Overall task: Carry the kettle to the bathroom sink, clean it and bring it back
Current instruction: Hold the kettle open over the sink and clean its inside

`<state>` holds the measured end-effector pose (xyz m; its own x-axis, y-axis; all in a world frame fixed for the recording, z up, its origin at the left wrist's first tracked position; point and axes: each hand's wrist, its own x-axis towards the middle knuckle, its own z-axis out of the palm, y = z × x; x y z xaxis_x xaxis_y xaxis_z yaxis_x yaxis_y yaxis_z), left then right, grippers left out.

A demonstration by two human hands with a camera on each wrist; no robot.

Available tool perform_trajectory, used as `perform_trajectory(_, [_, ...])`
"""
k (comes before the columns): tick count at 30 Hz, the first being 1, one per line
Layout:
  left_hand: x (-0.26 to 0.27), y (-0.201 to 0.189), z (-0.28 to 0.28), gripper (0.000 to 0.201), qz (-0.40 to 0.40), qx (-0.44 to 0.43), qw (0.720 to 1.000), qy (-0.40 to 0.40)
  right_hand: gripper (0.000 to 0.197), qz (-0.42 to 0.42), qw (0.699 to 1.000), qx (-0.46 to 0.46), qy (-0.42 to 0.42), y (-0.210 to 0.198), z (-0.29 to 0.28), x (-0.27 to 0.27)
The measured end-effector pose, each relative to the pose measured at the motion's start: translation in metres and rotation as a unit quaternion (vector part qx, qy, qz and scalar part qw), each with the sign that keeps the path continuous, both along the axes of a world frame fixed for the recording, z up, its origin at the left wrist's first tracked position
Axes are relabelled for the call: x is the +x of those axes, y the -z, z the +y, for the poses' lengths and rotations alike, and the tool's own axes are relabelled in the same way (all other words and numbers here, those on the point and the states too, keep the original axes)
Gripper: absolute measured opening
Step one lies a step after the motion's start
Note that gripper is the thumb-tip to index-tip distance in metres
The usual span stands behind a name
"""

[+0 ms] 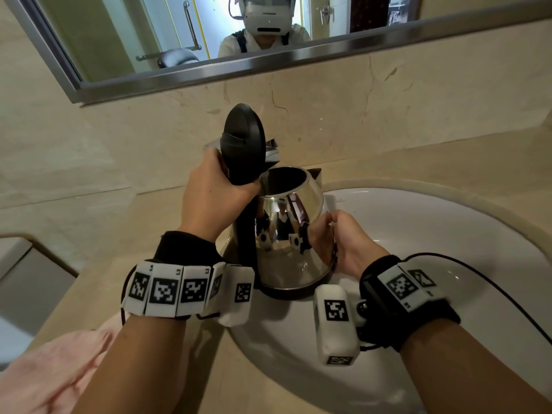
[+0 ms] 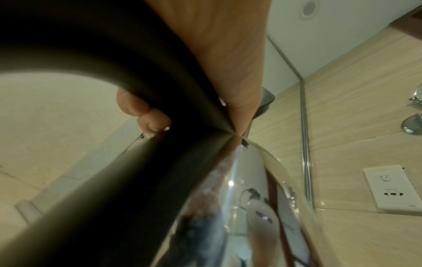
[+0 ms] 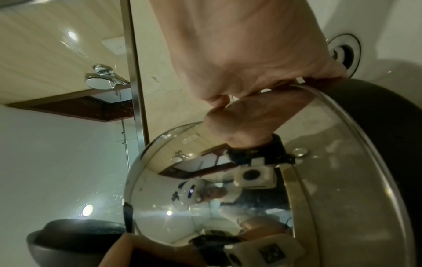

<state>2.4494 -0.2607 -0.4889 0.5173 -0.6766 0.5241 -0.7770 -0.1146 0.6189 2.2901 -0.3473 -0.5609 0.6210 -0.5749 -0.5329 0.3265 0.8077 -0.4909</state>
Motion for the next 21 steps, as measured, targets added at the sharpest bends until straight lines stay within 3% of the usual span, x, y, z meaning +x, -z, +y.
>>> perform_trajectory(8, [-0.002, -0.002, 0.001, 0.051, 0.007, -0.001, 1.000, -0.001, 0.068, 0.035, 0.997, -0.057, -0.024, -0.001, 0.003, 0.000])
perform_trajectory(13, [-0.004, -0.003, 0.002, 0.049, 0.011, 0.006, 1.000, 0.001, 0.047, 0.052, 0.997, -0.057, -0.016, -0.009, 0.007, -0.006])
perform_trajectory(21, [-0.007, -0.004, 0.003, 0.045, 0.014, 0.007, 1.000, 0.012, 0.030, 0.179, 0.973, -0.141, -0.033, -0.012, 0.011, -0.005])
